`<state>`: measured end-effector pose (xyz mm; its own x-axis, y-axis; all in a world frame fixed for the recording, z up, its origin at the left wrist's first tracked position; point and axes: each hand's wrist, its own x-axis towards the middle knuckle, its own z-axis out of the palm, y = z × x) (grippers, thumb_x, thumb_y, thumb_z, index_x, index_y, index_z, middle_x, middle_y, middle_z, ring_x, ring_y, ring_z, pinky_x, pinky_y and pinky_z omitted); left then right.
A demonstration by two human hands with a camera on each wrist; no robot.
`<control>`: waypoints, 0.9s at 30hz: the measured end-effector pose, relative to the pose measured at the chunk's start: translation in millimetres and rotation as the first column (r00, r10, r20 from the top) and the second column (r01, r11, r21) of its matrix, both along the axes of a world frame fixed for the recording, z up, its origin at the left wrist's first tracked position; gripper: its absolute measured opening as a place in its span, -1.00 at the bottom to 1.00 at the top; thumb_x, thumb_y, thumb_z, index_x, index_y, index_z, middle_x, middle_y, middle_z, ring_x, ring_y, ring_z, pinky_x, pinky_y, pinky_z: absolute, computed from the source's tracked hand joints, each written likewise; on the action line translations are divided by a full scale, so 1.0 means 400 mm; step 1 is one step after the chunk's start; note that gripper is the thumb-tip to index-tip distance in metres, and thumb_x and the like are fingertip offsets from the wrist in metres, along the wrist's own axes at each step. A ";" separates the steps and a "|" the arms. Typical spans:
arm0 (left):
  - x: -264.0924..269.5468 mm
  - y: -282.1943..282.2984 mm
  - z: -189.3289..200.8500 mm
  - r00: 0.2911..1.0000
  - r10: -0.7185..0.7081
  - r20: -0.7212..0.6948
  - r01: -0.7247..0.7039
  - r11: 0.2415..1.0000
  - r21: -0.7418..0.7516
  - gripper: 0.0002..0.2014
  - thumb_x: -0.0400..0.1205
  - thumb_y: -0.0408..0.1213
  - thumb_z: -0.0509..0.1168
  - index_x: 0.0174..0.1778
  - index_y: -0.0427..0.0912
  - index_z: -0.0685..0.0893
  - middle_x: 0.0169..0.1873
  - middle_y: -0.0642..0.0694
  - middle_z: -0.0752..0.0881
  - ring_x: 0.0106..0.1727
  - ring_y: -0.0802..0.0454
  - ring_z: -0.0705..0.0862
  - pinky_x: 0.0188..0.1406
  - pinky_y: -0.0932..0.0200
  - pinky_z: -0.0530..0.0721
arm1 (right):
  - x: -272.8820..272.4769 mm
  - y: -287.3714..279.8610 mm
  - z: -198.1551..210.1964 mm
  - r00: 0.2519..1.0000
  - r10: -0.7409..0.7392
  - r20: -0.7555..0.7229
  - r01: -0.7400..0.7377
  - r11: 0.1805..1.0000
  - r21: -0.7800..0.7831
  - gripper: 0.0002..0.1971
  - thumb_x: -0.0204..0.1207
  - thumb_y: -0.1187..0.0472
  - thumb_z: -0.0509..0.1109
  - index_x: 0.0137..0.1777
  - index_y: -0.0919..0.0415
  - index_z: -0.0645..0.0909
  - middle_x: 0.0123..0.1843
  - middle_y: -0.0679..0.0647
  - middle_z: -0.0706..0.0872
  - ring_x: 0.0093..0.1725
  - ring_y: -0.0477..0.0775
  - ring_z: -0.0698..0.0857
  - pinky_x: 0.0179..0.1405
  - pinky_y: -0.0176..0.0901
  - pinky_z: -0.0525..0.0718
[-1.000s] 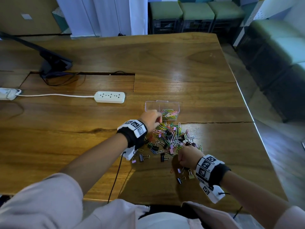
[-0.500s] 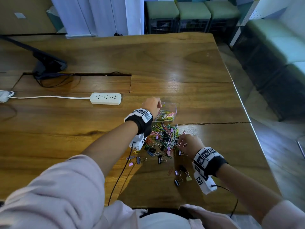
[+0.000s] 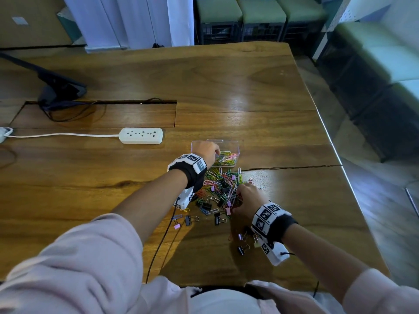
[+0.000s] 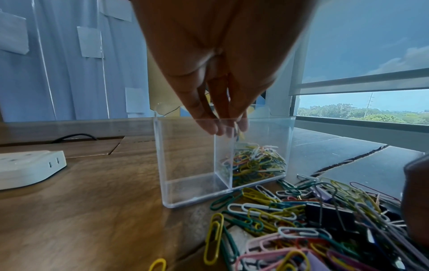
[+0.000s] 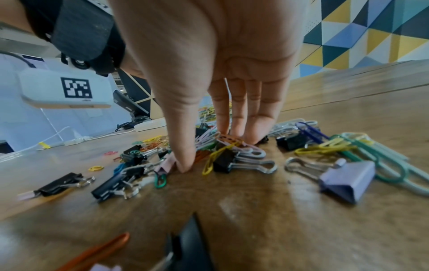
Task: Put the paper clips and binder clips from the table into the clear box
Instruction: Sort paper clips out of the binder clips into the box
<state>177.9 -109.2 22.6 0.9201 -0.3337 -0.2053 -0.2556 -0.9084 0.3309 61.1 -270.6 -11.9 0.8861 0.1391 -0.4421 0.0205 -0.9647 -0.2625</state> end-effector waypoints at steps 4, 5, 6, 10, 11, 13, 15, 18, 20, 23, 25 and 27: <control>-0.012 0.008 -0.001 0.998 -0.039 0.046 0.039 0.999 -0.011 -0.68 0.66 -0.42 0.14 0.22 -0.08 0.67 0.26 -0.11 0.64 0.23 -0.10 0.62 0.25 -0.07 0.59 | 0.011 0.001 0.000 1.000 0.022 0.005 -0.022 1.000 0.003 -0.67 0.42 0.19 0.47 0.17 0.19 0.55 0.13 0.10 0.64 0.03 0.05 0.61 -0.16 -0.29 0.49; -0.017 0.011 -0.002 0.997 -0.036 0.064 0.039 0.999 -0.036 -0.68 0.65 -0.44 0.14 0.24 -0.11 0.66 0.27 -0.13 0.60 0.27 -0.12 0.57 0.30 -0.07 0.54 | 0.013 -0.001 -0.003 1.000 0.024 0.014 -0.024 1.000 0.008 -0.70 0.44 0.25 0.44 0.17 0.19 0.58 0.12 0.10 0.66 0.06 0.06 0.63 -0.15 -0.31 0.48; -0.025 0.014 -0.002 0.996 -0.033 0.085 0.039 0.997 -0.065 -0.68 0.65 -0.45 0.14 0.24 -0.13 0.65 0.25 -0.14 0.58 0.28 -0.13 0.52 0.33 -0.05 0.48 | 0.013 -0.004 -0.005 0.999 0.023 0.028 -0.023 1.000 0.015 -0.72 0.44 0.31 0.41 0.16 0.19 0.60 0.11 0.10 0.68 0.07 0.06 0.64 -0.14 -0.33 0.49; -0.072 0.021 -0.011 0.971 -0.103 0.215 0.134 0.981 -0.137 -0.71 0.61 -0.48 0.17 0.20 -0.22 0.64 0.13 -0.17 0.55 0.22 -0.10 0.48 0.25 0.06 0.48 | 0.014 -0.012 -0.011 0.998 0.007 0.061 -0.009 0.999 0.037 -0.71 0.42 0.38 0.37 0.13 0.14 0.66 0.08 0.07 0.73 0.03 0.04 0.68 -0.02 -0.23 0.68; -0.088 0.023 -0.015 0.963 -0.132 0.235 0.169 0.975 -0.143 -0.73 0.60 -0.48 0.17 0.17 -0.24 0.65 0.09 -0.17 0.55 0.19 -0.09 0.49 0.21 0.06 0.52 | 0.014 -0.013 -0.008 0.998 0.004 0.065 -0.006 0.999 0.037 -0.70 0.43 0.37 0.38 0.14 0.14 0.67 0.09 0.06 0.73 0.03 0.04 0.68 0.00 -0.20 0.69; -0.124 0.028 -0.025 0.951 -0.192 0.243 0.231 0.963 -0.140 -0.78 0.59 -0.45 0.19 0.09 -0.24 0.66 0.03 -0.15 0.56 0.14 -0.07 0.50 0.14 0.03 0.58 | 0.013 -0.016 -0.001 0.997 0.006 0.071 -0.009 0.999 0.049 -0.71 0.45 0.35 0.38 0.16 0.15 0.68 0.10 0.07 0.74 0.07 0.04 0.69 0.07 -0.18 0.69; -0.159 0.037 -0.032 0.944 -0.273 0.186 0.300 0.944 -0.137 -0.82 0.60 -0.42 0.20 0.06 -0.23 0.66 0.01 -0.15 0.58 0.12 -0.04 0.52 0.11 0.07 0.58 | 0.015 -0.021 0.004 0.997 -0.011 0.072 0.007 0.998 0.064 -0.72 0.47 0.34 0.38 0.17 0.16 0.69 0.11 0.08 0.75 0.11 0.05 0.68 0.13 -0.19 0.66; -0.205 0.055 -0.038 0.919 -0.394 -0.011 0.391 0.915 -0.096 -0.84 0.63 -0.34 0.22 0.05 -0.22 0.66 0.02 -0.14 0.62 0.10 -0.02 0.56 0.07 0.16 0.57 | 0.017 -0.030 0.016 0.995 -0.053 0.089 0.045 0.995 0.088 -0.74 0.48 0.33 0.37 0.14 0.15 0.72 0.09 0.06 0.77 0.12 0.02 0.68 0.13 -0.26 0.61; -0.228 0.066 -0.042 0.896 -0.426 -0.123 0.423 0.905 -0.051 -0.86 0.61 -0.29 0.26 0.02 -0.20 0.66 0.02 -0.12 0.63 0.09 -0.02 0.58 0.07 0.15 0.60 | 0.019 -0.039 0.027 0.992 -0.086 0.091 0.075 0.990 0.117 -0.78 0.48 0.31 0.40 0.10 0.15 0.75 0.08 0.04 0.77 0.08 0.00 0.70 0.12 -0.29 0.62; -0.253 0.079 -0.053 0.870 -0.429 -0.243 0.447 0.894 0.023 -0.82 0.60 -0.24 0.31 0.09 -0.17 0.64 0.09 -0.10 0.61 0.14 -0.02 0.58 0.07 0.14 0.59 | 0.022 -0.052 0.048 0.992 -0.091 0.090 0.077 0.986 0.146 -0.81 0.45 0.29 0.45 0.05 0.15 0.77 0.05 0.03 0.78 0.02 -0.03 0.72 0.10 -0.28 0.66; -0.263 0.086 -0.061 0.869 -0.417 -0.265 0.443 0.895 0.047 -0.75 0.59 -0.19 0.34 0.16 -0.15 0.62 0.14 -0.08 0.58 0.18 -0.02 0.55 0.13 0.10 0.59 | 0.030 -0.061 0.055 0.993 -0.084 0.081 0.071 0.985 0.158 -0.84 0.44 0.27 0.47 0.00 0.14 0.78 0.02 0.02 0.80 0.01 -0.05 0.73 0.09 -0.26 0.67; -0.271 0.088 -0.066 0.877 -0.406 -0.259 0.433 0.899 0.058 -0.71 0.59 -0.16 0.35 0.21 -0.13 0.61 0.18 -0.08 0.55 0.21 -0.01 0.52 0.17 0.09 0.58 | 0.039 -0.067 0.068 0.991 -0.123 0.050 0.111 0.974 0.196 -0.86 0.43 0.26 0.48 -0.04 0.13 0.79 -0.03 0.00 0.81 -0.03 -0.07 0.73 0.07 -0.26 0.68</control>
<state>69.7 -74.0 -3.8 0.6189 -0.6402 -0.4552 -0.5485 -0.7670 0.3330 76.9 -297.4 15.4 0.9259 0.1100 -0.3613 -0.0677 -0.8928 -0.4453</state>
